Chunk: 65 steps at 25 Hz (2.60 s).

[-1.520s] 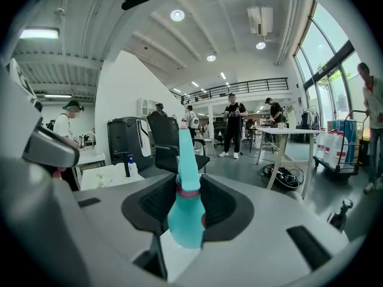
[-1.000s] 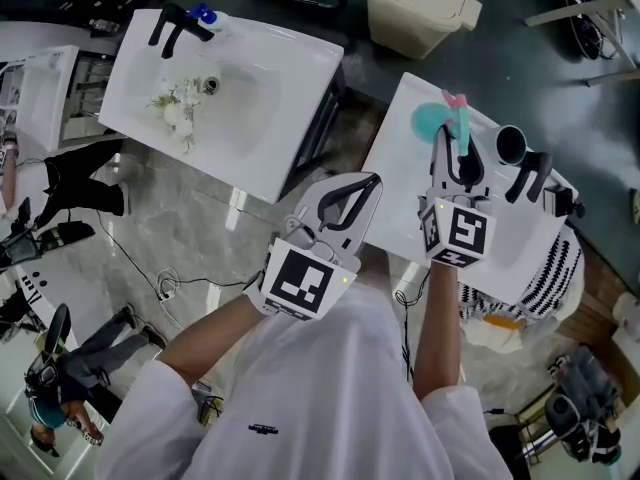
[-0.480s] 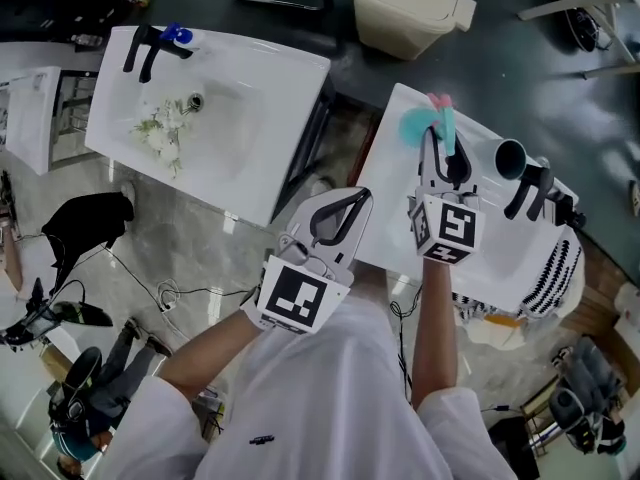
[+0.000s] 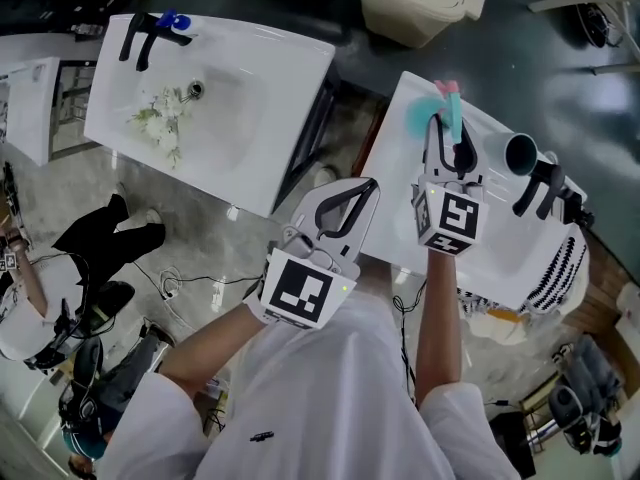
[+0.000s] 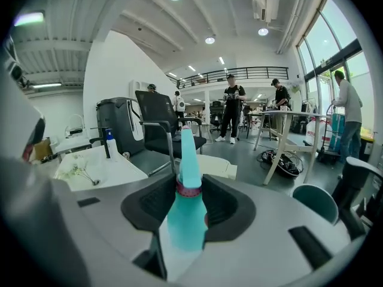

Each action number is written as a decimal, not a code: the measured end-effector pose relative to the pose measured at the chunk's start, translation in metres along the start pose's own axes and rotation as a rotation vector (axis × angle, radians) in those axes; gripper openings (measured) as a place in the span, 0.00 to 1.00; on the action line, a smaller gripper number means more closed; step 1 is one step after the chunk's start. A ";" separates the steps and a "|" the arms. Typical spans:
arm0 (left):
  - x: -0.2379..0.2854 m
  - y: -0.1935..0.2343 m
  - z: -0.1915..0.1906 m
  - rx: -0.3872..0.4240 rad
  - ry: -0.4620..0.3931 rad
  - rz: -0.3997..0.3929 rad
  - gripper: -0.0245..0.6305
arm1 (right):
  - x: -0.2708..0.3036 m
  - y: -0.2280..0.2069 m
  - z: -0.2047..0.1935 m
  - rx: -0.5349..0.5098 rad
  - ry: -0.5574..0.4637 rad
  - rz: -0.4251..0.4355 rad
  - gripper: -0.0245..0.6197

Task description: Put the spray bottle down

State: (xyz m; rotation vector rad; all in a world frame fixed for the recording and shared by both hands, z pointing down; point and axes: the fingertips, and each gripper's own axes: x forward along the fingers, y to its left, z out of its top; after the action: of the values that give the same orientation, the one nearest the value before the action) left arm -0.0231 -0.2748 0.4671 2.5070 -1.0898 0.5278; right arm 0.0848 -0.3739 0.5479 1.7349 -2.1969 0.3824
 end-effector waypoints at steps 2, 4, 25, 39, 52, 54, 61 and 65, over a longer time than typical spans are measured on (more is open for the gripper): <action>-0.001 -0.001 -0.001 0.000 -0.002 0.004 0.04 | 0.000 0.000 -0.001 -0.003 0.000 -0.003 0.24; -0.004 -0.002 -0.001 0.000 -0.006 0.008 0.04 | -0.001 0.000 -0.001 -0.002 0.003 -0.006 0.24; -0.052 -0.069 0.008 -0.012 -0.079 0.043 0.04 | -0.127 -0.008 0.021 -0.003 -0.059 -0.015 0.22; -0.093 -0.096 0.034 -0.002 -0.144 0.036 0.04 | -0.233 -0.024 0.052 -0.006 -0.078 -0.048 0.07; -0.117 -0.102 0.057 0.051 -0.194 0.038 0.04 | -0.315 -0.037 0.056 -0.027 -0.075 -0.087 0.06; -0.117 -0.103 0.059 0.059 -0.198 0.036 0.04 | -0.319 -0.038 0.059 -0.013 -0.090 -0.099 0.06; -0.117 -0.110 0.062 0.071 -0.200 0.020 0.04 | -0.321 -0.039 0.068 0.006 -0.121 -0.120 0.06; -0.115 -0.111 0.061 0.071 -0.194 0.011 0.04 | -0.320 -0.037 0.070 -0.003 -0.127 -0.124 0.06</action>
State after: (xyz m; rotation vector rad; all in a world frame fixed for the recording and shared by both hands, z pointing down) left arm -0.0013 -0.1609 0.3408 2.6603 -1.1740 0.3367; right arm 0.1842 -0.1253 0.3550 1.9312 -2.1583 0.2451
